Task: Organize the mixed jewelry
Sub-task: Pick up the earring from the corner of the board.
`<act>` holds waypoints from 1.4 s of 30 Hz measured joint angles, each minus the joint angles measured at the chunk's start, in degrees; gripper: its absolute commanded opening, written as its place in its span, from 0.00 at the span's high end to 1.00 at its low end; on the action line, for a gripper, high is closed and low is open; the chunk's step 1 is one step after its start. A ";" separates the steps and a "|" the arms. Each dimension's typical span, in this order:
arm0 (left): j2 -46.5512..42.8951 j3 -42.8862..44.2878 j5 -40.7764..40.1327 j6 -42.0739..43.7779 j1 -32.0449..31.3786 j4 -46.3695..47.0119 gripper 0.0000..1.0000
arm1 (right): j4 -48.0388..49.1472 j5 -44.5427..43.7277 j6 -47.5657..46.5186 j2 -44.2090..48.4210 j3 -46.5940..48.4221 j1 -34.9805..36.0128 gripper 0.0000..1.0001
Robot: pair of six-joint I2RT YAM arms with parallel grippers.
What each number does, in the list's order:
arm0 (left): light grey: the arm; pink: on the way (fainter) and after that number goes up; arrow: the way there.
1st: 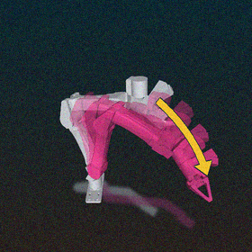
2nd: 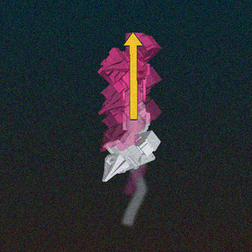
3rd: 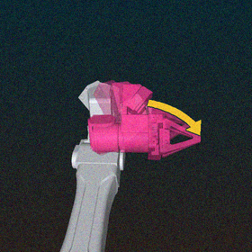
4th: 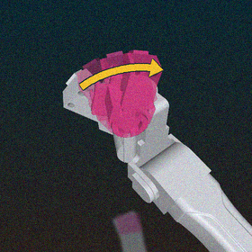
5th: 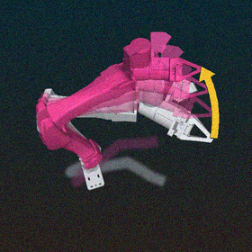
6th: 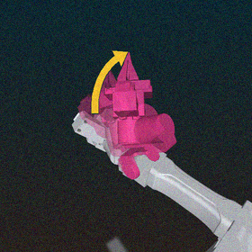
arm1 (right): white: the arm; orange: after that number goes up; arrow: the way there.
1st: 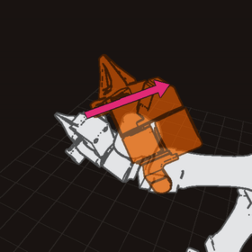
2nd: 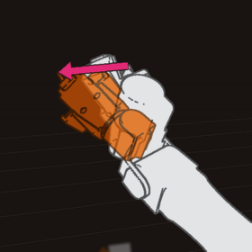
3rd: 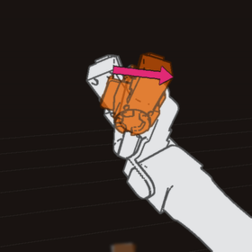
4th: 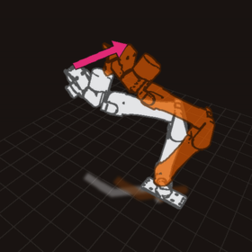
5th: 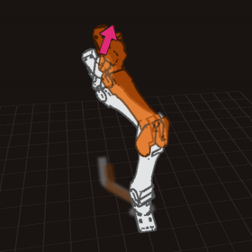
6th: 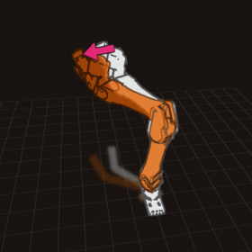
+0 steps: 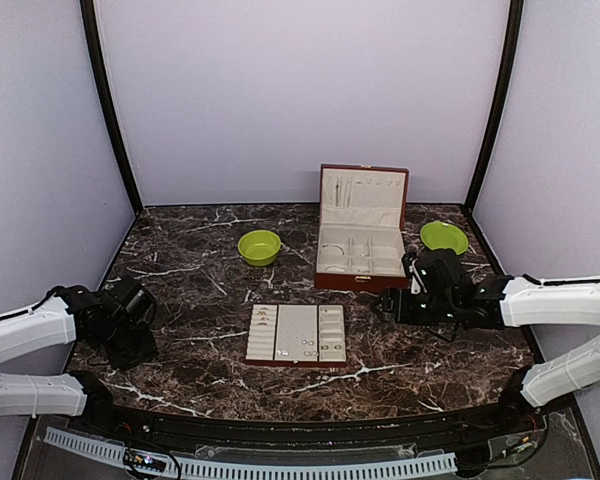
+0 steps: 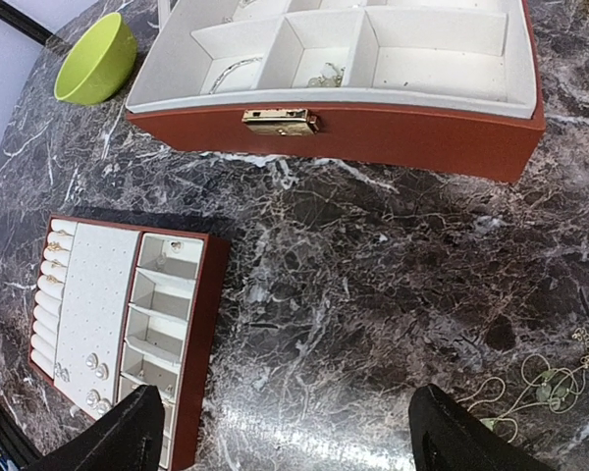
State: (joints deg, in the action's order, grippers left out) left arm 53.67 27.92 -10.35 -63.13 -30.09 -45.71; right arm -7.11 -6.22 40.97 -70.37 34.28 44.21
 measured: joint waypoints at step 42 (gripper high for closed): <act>-1.40 -3.54 8.41 -7.54 0.04 -4.22 0.85 | 10.69 10.14 -3.65 -2.82 -3.85 -7.23 0.13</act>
State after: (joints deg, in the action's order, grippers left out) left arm 52.27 24.38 -1.93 -70.67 -30.04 -49.93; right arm 3.57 3.92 37.32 -73.19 30.44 36.97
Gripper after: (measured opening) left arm 0.164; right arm 0.870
